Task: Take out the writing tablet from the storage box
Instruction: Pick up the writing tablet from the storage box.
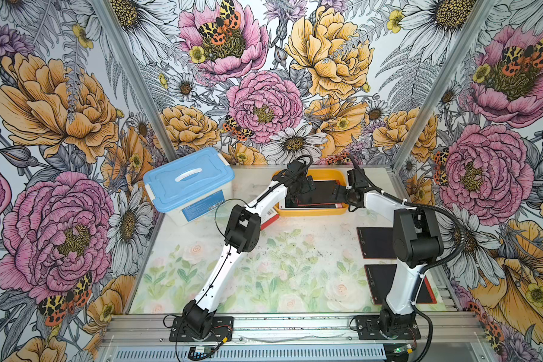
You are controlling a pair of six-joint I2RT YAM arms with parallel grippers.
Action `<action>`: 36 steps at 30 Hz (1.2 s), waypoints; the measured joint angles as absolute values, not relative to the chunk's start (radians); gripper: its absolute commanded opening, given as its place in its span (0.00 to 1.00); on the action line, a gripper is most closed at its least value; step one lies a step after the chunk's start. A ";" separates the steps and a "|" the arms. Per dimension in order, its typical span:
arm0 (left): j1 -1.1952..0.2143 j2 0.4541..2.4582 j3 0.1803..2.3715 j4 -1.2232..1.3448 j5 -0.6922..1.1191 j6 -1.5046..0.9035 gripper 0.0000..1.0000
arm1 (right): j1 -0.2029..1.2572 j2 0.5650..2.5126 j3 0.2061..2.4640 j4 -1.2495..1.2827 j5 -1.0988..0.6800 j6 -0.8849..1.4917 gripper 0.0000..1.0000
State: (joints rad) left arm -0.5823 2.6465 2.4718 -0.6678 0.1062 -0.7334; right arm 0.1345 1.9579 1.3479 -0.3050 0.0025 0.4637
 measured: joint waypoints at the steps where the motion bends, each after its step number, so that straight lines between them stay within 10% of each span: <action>1: -0.581 2.646 2.470 -0.658 0.119 -0.733 0.97 | 0.134 1.961 1.348 -0.306 0.004 0.464 0.89; 36: -0.567 2.453 2.105 -0.074 0.464 -0.925 0.89 | 0.115 1.941 1.354 -0.337 0.041 0.478 0.87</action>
State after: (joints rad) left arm -0.5674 2.4531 2.1048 -0.0742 0.4644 -0.9253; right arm 0.1154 1.9408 1.3540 -0.3367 0.0406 0.4778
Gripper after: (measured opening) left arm 0.890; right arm 0.871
